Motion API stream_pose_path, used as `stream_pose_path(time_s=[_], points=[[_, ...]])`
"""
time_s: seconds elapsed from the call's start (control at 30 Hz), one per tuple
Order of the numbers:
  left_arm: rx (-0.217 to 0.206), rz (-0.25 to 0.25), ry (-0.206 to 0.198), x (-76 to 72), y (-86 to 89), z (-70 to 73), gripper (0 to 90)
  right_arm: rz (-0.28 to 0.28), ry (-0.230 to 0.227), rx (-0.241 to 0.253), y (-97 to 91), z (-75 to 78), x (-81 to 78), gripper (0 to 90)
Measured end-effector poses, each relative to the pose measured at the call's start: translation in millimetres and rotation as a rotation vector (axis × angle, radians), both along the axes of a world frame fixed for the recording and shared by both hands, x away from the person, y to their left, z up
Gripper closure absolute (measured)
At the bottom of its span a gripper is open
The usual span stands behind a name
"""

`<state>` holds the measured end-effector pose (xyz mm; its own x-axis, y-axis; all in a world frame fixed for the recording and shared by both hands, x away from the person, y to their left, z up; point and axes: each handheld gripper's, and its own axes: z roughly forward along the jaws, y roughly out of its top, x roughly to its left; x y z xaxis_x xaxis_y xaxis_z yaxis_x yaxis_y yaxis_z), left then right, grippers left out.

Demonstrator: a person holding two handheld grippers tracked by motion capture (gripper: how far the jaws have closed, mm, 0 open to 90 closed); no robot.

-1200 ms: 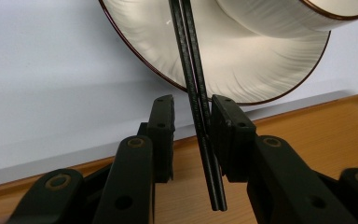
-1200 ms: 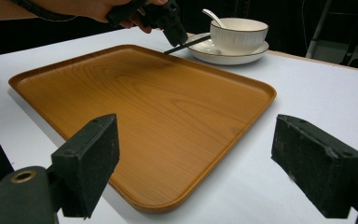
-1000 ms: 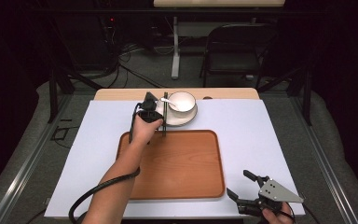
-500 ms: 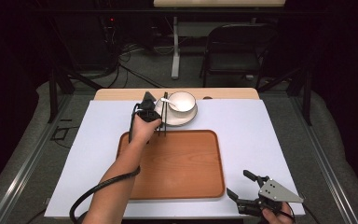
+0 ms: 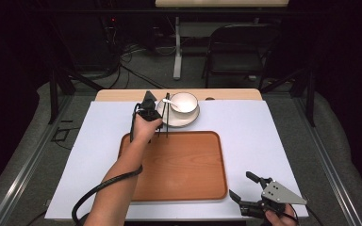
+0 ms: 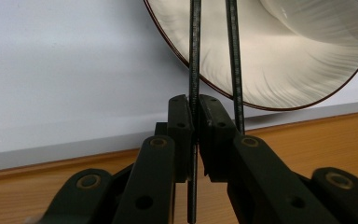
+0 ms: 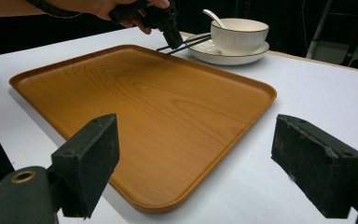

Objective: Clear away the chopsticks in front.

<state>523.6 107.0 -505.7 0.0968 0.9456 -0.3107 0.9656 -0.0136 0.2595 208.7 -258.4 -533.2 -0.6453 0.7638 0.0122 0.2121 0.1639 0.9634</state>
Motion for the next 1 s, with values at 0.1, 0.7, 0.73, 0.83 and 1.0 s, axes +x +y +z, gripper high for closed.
stream_pose_path(time_s=[0.1, 0.7, 0.73, 0.83, 1.0], points=[[0.007, -0.006, 0.026, 1.7, -0.7, 0.2, 84.8, 0.000, 0.000, 0.000, -0.1, 0.0, 0.0, 14.4], [0.017, 0.005, 0.038, 3.1, 5.9, 5.3, 86.4, -0.002, -0.004, 0.001, -0.5, -0.1, -0.1, 14.5], [0.012, 0.007, 0.037, 2.8, 7.1, 5.9, 86.4, -0.002, -0.004, 0.001, -0.5, 0.0, -0.1, 14.5], [0.012, 0.012, 0.029, 2.1, 11.1, 8.7, 86.4, -0.002, -0.004, 0.000, -0.5, 0.0, -0.1, 14.5], [0.006, 0.019, 0.020, 0.5, 19.3, 14.5, 86.4, -0.002, -0.001, 0.001, -0.1, 0.0, -0.2, 14.5]])
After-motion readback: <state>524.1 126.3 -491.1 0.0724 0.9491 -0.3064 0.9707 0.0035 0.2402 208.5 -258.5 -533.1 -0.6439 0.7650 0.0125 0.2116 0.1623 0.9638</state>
